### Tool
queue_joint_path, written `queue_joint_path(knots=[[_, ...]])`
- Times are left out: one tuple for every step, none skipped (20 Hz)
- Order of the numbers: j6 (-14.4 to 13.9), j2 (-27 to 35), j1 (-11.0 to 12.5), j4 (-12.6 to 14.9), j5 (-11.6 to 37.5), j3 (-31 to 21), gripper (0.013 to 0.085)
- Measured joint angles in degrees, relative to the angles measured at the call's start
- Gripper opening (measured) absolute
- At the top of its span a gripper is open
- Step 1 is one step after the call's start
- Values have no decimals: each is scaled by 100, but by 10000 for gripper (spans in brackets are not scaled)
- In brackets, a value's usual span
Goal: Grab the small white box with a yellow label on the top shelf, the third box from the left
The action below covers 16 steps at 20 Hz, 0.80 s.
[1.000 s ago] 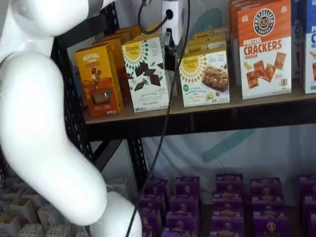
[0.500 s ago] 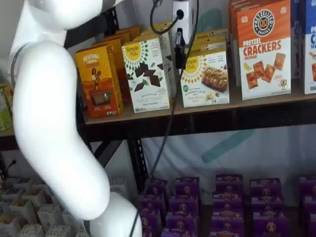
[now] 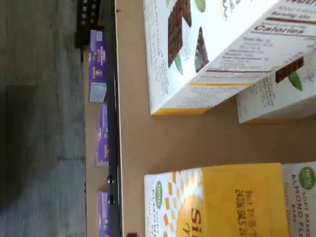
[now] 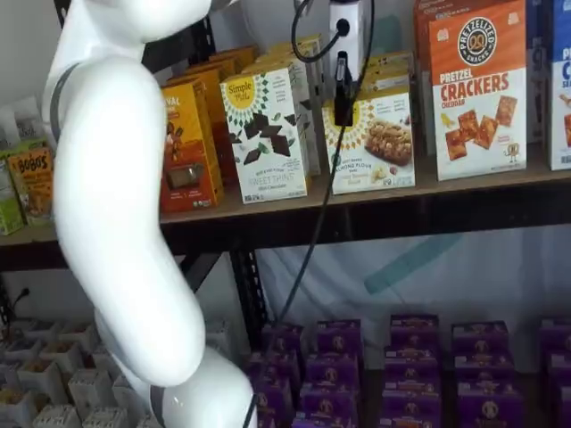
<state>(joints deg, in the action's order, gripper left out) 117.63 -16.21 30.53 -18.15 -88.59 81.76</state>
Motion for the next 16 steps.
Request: queue_joint_path(knots=[[-14,57,-25,84,-64,60,850],[-21,86,-42,140,-86,81,850],[-25,92,-54,175,-88,82,850],[-32,98,-75,227,-80,72,850],[-38,108,-95,270,-72,54,850],[-42,115,-105,290,-72,47,850],[-59,132,-130,339,-98,48,850],[-65,136,-139,354,-107,48,850],[-77,141,-153,376,-122,47,850],[-100,142,-184,419,-137,37,850],[-117,151,-206,457,-162,43,850],[-149,206,-244,555,-271,123,850],[-188,269,-293,682,-396,212,850],[-212,286,-331,781,-427,235,850],[-230,294,-359,846,-441,242,850],[-244,295,-376,871,-442,236,850]])
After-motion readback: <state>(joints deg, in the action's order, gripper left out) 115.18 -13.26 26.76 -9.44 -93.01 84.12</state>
